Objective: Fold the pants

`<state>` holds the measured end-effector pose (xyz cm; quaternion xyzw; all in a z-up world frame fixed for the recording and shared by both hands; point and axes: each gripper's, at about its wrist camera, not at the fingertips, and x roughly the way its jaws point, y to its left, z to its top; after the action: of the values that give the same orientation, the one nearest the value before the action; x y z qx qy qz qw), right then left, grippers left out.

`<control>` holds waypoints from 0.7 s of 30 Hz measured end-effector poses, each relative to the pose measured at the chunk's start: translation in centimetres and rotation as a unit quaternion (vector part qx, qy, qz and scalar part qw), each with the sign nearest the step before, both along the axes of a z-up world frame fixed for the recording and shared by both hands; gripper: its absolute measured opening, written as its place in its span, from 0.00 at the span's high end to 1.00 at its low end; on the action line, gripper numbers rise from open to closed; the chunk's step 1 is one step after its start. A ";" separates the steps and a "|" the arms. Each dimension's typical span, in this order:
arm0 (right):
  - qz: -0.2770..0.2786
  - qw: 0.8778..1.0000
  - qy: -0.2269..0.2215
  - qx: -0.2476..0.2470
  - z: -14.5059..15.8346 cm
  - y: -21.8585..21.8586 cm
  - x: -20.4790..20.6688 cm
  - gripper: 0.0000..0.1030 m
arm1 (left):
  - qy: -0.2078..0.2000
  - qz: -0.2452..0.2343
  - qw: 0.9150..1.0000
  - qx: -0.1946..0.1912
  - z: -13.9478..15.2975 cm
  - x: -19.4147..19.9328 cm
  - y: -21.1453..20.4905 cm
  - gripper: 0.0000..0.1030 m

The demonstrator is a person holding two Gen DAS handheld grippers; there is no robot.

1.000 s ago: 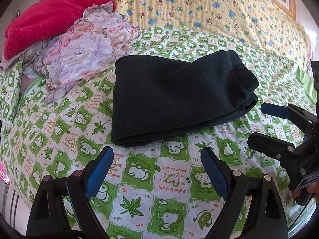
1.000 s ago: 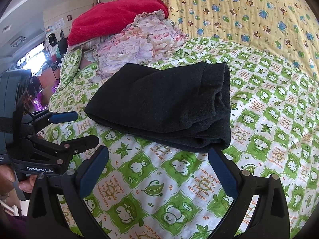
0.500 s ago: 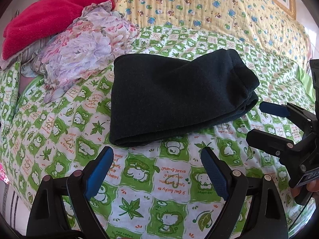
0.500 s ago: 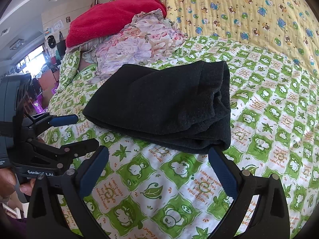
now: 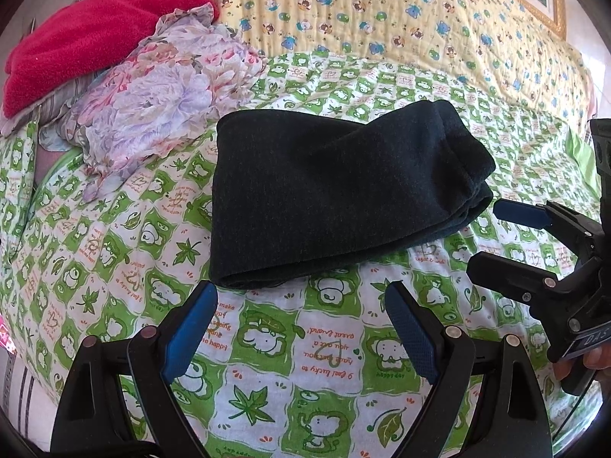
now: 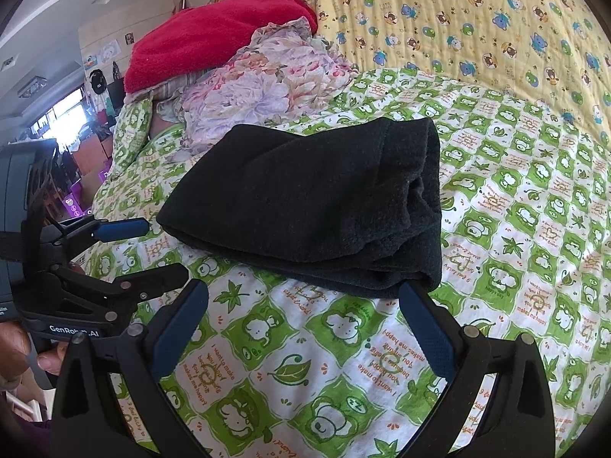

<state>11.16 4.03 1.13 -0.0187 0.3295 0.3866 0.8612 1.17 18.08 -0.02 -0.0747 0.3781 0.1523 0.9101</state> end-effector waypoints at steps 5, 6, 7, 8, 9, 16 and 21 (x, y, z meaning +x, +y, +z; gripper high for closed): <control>-0.001 1.000 0.001 0.002 0.1 0.0 0.3 0.03 | -0.004 -0.002 1.000 0.005 0.2 0.1 0.0 0.13; -0.001 1.000 0.002 0.004 0.2 0.0 0.3 0.03 | -0.004 -0.001 1.000 0.005 0.2 0.1 0.0 0.13; 0.000 1.000 0.001 0.004 0.2 0.0 0.3 0.03 | -0.005 -0.001 1.000 0.005 0.3 0.1 0.0 0.13; -0.001 1.000 0.000 0.005 0.2 0.0 0.3 0.03 | -0.006 0.000 1.000 0.005 0.3 0.1 0.0 0.13; -0.001 1.000 0.000 0.005 0.3 0.0 0.3 0.03 | -0.006 0.000 1.000 0.005 0.4 0.1 0.0 0.13; -0.003 1.000 -0.004 0.007 0.5 0.1 0.3 0.03 | -0.013 0.002 1.000 0.006 0.7 0.1 0.2 0.13; -0.007 1.000 -0.008 0.010 0.8 0.0 0.2 0.03 | -0.020 0.003 1.000 0.006 1.0 0.1 0.3 0.13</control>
<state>11.32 3.99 1.96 -0.0108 0.3189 0.3840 0.8664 1.24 18.39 1.02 -0.0731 0.3589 0.1562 0.9173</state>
